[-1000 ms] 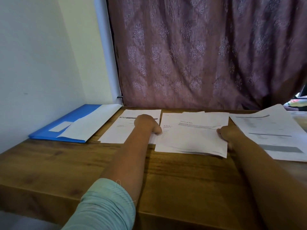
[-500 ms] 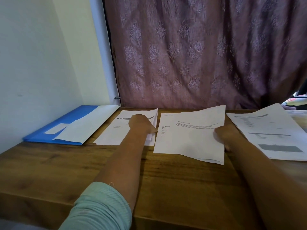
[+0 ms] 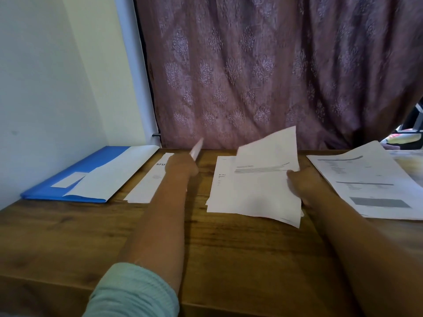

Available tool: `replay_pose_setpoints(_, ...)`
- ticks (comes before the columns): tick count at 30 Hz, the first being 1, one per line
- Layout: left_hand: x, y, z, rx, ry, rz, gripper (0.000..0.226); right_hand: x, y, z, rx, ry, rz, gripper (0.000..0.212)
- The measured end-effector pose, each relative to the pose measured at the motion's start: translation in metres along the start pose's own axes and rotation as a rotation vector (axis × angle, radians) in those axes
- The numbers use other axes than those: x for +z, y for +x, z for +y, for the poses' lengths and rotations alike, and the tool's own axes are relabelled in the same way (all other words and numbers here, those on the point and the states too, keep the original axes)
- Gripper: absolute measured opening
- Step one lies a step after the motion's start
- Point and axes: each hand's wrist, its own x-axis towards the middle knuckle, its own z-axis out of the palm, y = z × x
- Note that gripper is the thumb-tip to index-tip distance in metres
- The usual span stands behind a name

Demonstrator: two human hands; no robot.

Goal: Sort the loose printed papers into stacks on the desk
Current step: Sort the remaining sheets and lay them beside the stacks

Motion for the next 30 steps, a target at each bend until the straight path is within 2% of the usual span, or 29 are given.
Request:
replay_pose_setpoints(4, -0.032, -0.016, -0.02, 0.016, -0.027, 0.157, 0.041, 0.024, -0.022, -0.021, -0.041, 0.131, -0.051, 0.037)
replay_pose_setpoints(6, -0.042, -0.037, -0.006, 0.086, -0.032, 0.165, 0.039, 0.043, -0.037, -0.033, -0.108, 0.114, -0.123, 0.033)
replay_pose_setpoints(9, -0.041, -0.067, 0.029, 0.189, 0.063, 0.103, 0.038, 0.069, -0.055, -0.046, -0.112, 0.172, -0.198, 0.033)
replay_pose_setpoints(12, -0.023, -0.096, 0.058, 0.281, 0.167, 0.044, 0.037, 0.077, -0.066, -0.053, -0.034, 0.376, -0.284, 0.039)
replay_pose_setpoints(14, -0.007, -0.111, 0.07, 0.282, 0.152, 0.001, 0.039, 0.072, -0.069, -0.055, 0.004, 0.49, -0.379, 0.044)
replay_pose_setpoints(17, 0.005, -0.133, 0.072, 0.303, 0.052, -0.117, 0.039, 0.069, -0.073, -0.047, -0.068, 0.369, -0.448, 0.031)
replay_pose_setpoints(19, 0.007, -0.135, 0.063, 0.34, -0.055, -0.258, 0.038, 0.067, -0.074, -0.04, -0.094, 0.26, -0.412, 0.032)
replay_pose_setpoints(20, 0.007, -0.132, 0.052, 0.333, -0.127, -0.287, 0.041, 0.064, -0.073, -0.036, -0.09, 0.258, -0.416, 0.036)
replay_pose_setpoints(21, 0.004, -0.128, 0.041, 0.296, -0.217, -0.245, 0.044, 0.059, -0.072, -0.035, -0.089, 0.283, -0.431, 0.037)
replay_pose_setpoints(25, -0.017, -0.107, -0.011, 0.023, -0.567, 0.268, 0.063, 0.025, -0.077, -0.036, -0.151, 0.393, -0.465, 0.031)
replay_pose_setpoints(26, -0.021, -0.106, -0.02, 0.013, -0.657, 0.28, 0.062, 0.019, -0.08, -0.036, -0.173, 0.444, -0.478, 0.031)
replay_pose_setpoints(29, -0.022, -0.104, -0.032, 0.089, -1.105, 0.067, 0.044, 0.008, -0.093, -0.038, -0.245, 0.553, -0.472, 0.028)
replay_pose_setpoints(30, -0.02, -0.105, -0.031, 0.134, -1.186, 0.071, 0.037, 0.004, -0.096, -0.039, -0.277, 0.566, -0.444, 0.026)
